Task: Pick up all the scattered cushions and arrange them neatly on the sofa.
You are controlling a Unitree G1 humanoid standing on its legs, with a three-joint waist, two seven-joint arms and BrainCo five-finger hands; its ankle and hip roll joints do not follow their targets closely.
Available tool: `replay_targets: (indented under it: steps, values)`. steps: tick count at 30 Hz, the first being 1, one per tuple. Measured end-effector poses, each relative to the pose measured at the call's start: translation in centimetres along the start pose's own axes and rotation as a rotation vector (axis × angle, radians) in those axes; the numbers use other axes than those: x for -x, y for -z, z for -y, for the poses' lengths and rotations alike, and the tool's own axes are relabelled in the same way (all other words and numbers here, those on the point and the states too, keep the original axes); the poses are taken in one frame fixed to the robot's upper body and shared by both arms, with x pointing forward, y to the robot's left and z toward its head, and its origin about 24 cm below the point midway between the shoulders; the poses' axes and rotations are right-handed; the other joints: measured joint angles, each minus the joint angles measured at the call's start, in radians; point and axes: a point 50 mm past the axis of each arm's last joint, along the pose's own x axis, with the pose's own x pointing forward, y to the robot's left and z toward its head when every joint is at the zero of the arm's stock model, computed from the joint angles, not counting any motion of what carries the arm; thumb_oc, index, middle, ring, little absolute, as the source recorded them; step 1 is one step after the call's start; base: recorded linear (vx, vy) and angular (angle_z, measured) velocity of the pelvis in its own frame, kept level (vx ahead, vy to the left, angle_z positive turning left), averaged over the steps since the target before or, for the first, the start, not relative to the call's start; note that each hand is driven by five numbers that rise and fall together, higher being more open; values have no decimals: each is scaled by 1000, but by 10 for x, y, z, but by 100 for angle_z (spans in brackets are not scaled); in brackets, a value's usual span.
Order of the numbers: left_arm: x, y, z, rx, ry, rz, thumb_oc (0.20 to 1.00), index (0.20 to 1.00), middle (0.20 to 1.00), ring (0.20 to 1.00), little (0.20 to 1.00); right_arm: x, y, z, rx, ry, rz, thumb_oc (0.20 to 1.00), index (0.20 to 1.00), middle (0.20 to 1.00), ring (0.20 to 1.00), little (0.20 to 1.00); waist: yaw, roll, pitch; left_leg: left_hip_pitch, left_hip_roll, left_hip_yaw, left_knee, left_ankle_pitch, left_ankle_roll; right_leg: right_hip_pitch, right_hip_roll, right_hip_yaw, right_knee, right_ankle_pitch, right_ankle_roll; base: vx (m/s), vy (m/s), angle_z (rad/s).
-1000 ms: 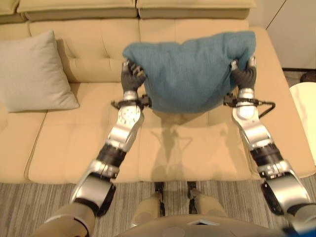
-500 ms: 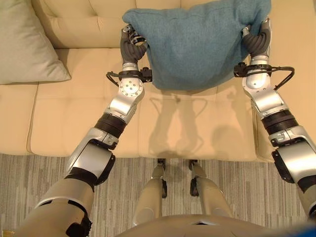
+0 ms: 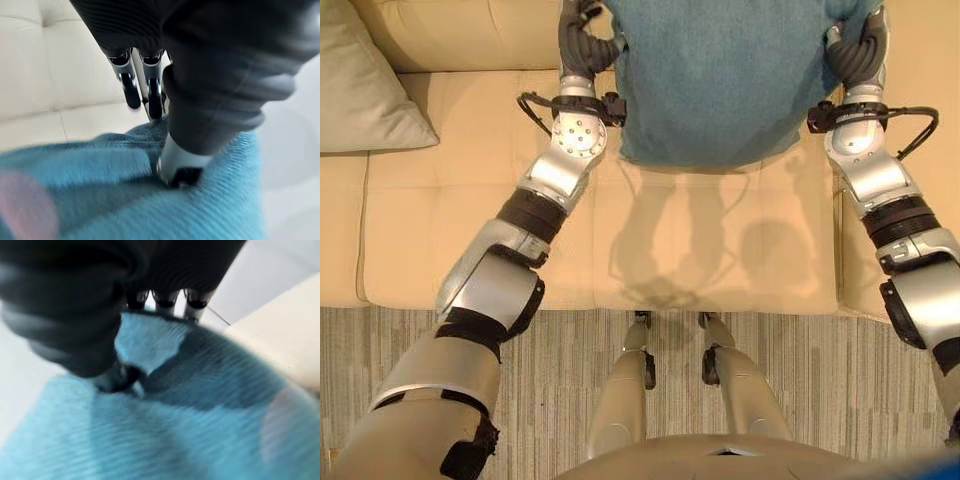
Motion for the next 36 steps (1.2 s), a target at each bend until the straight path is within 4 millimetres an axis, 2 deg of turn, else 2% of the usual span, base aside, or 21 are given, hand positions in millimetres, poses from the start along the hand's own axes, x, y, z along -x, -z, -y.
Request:
replay_targets:
  steps: [3,5,9,12,14,15,16,18,19,20,21,22,23,24,25,28,32,36]
  values:
    - [-10,-3,-18,-70,-16,12,1000,1000,1000,1000,1000,-10,-1,13,63,18,9,1000,1000,1000,1000,1000,0,0,-1,0,0,0,2,0,0,0,0,1,0,0,0,0,0,0]
    - [-14,17,-48,-187,-77,-63,1000,1000,1000,1000,1000,-15,16,34,175,50,-49,1000,1000,1000,1000,1000,-2,0,-1,15,0,1,4,0,0,15,-1,1,2,3,-4,16,0,0]
    - [-15,21,-62,-192,-119,-93,1000,1000,1000,1000,1000,-14,41,59,270,94,-160,1000,1000,1000,1000,1000,-1,-2,-2,45,-2,-2,4,0,0,50,-3,3,3,3,-4,17,-4,6]
    - [-12,26,-74,-185,-150,-107,1000,1000,1000,1000,1000,-13,47,68,248,130,-203,1000,1000,1000,1000,1000,-7,-6,-4,71,-4,0,1,0,0,73,-5,12,3,3,-4,30,-1,-3]
    - [5,37,-75,-141,-145,-115,1000,1000,1000,1000,1000,3,67,72,218,146,-257,1000,1000,1000,1000,1000,-11,-8,-6,102,-3,-1,-4,-1,-1,103,-5,14,2,-6,7,49,-13,1]
    - [32,40,-74,-53,-130,-86,1000,1000,1000,1000,1000,26,81,77,187,143,-260,1000,1000,1000,1000,1000,-14,-10,-6,125,-2,-2,-4,-7,-8,128,-3,14,2,-14,18,0,0,0]
    - [43,48,-72,-54,-112,-103,1000,1000,1000,1000,1000,34,92,76,208,130,-297,1000,1000,1000,1000,1000,-15,-13,-8,136,-2,-1,-4,-7,-8,137,-3,16,2,-15,19,0,0,0]
    - [45,60,-72,-89,-106,-159,1000,1000,1000,1000,1000,40,101,77,229,123,-341,1000,1000,1000,1000,1000,-21,-16,-11,128,0,-1,-4,-16,-18,128,-1,18,4,-17,21,182,-23,-6]
    - [80,51,-77,69,-132,-112,1000,1000,1000,1000,1000,69,88,77,89,129,-240,1000,1000,1000,1000,1000,-27,-19,-10,144,3,2,-3,-26,-22,142,2,20,6,-17,16,225,-29,-2]
    - [127,40,-81,177,-152,-64,1000,1000,1000,1000,1000,111,74,78,19,119,-141,1000,1000,1000,1000,1000,-31,-21,-10,178,4,3,-3,-21,-15,178,2,20,6,-23,7,87,-8,-8]
    - [181,65,-81,137,-109,-211,1000,1000,1000,1000,1000,158,99,67,96,-8,-223,1000,1000,1000,1000,1000,-24,-39,-14,263,2,23,-5,-22,-15,257,0,38,7,-32,6,99,-9,-13]
    - [193,85,-82,80,-73,-317,1000,1000,1000,1000,1000,172,121,61,151,-74,-327,1000,1000,1000,1000,1000,-15,-51,-40,302,-2,30,-5,-30,-21,294,-6,45,9,-58,25,101,-4,-15]
    - [206,98,-88,35,-49,-384,1000,1000,1000,1000,1000,186,133,60,184,-116,-385,1000,1000,1000,1000,1000,-14,-44,-88,317,6,26,-5,-67,-29,305,2,43,14,-85,13,93,-3,-11]
    - [225,105,-104,-48,-13,-437,1000,1000,1000,1000,1000,207,140,62,206,-168,-419,1000,1000,1000,1000,1000,-22,-44,-114,349,14,31,-5,-84,-13,331,11,44,22,-92,10,46,0,-4]
    - [242,117,-108,-68,-2,-517,1000,1000,1000,1000,1000,222,150,63,239,-213,-468,1000,1000,1000,1000,1000,-24,-48,-123,373,13,32,-5,-86,-11,356,9,45,16,-93,12,24,-1,-8]
    - [280,139,-109,-86,77,-695,1000,1000,1000,1000,1000,246,168,61,315,-317,-549,1000,1000,1000,1000,1000,-22,-57,-134,399,13,47,-5,-87,-8,385,9,55,0,-86,17,-31,1,-12]
    - [347,163,-102,-101,151,-965,1000,1000,1000,1000,1000,293,190,47,369,-504,-695,1000,1000,1000,1000,1000,-21,-48,-134,448,13,51,-5,-86,-5,433,9,56,-4,-85,17,-63,-12,-3]
    - [412,184,-96,-205,291,-1247,1000,1000,1000,1000,1000,348,207,26,420,-730,-844,1000,1000,1000,1000,1000,-18,-37,-143,495,16,54,-7,-92,-6,479,12,61,-6,-87,14,-50,-24,-3]
